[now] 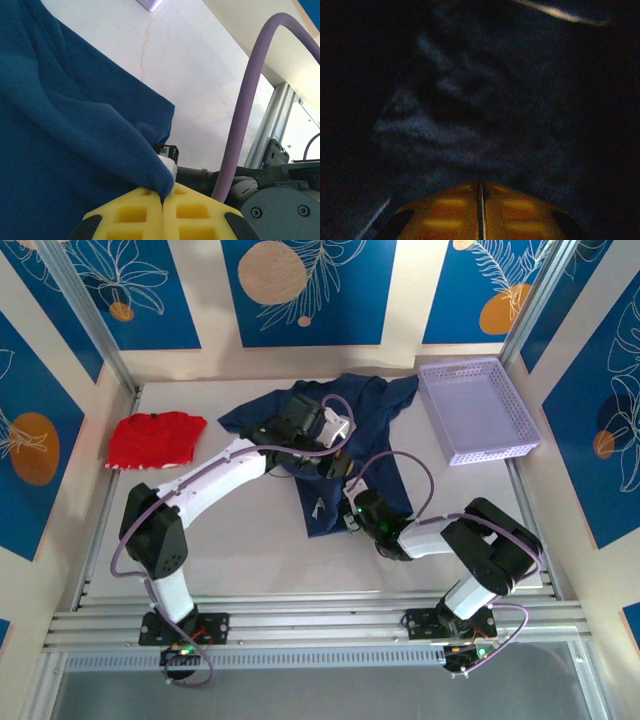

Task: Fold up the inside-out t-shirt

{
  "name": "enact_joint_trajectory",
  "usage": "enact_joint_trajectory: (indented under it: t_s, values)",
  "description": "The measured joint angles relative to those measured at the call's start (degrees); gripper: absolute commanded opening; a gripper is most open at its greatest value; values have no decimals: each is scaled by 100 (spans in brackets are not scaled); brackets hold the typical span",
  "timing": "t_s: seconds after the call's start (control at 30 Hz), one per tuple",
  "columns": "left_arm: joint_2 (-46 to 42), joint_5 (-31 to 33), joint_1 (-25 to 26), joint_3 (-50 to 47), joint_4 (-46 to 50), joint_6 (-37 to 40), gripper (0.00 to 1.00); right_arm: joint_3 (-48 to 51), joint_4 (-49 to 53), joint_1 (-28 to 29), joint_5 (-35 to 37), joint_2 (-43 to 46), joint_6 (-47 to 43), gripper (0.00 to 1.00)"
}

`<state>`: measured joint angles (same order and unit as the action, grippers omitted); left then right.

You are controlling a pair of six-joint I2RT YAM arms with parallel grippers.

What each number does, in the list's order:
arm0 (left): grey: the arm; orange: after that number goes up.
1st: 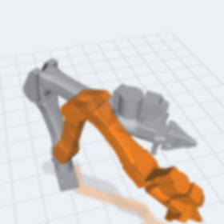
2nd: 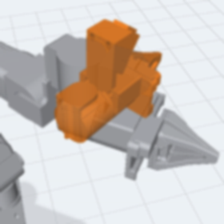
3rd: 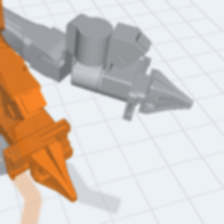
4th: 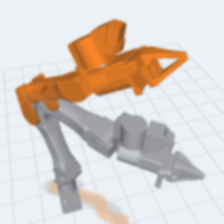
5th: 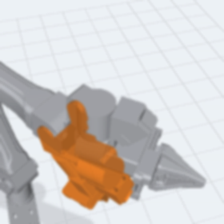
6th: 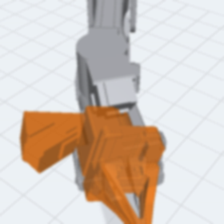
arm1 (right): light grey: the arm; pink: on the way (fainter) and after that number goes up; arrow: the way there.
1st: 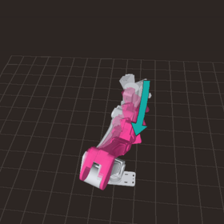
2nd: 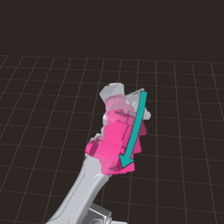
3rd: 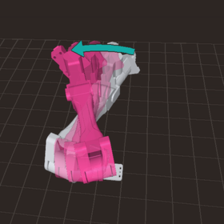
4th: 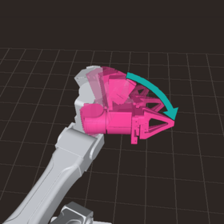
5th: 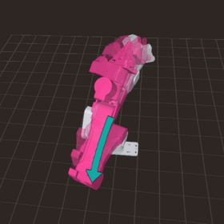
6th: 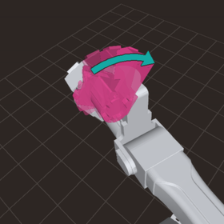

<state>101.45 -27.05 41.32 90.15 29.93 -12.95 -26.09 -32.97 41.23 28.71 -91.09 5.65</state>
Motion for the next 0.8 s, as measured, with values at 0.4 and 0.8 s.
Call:
enact_joint_trajectory:
  t_s: [0.4,0.8]
  values:
    - [-166,-297,-7,35,81,15,0,-396,-374,-396,177,-485,-107,15]
    - [-332,-354,70,586,118,92,0,-1211,-282,-170,273,-1182,-387,39]
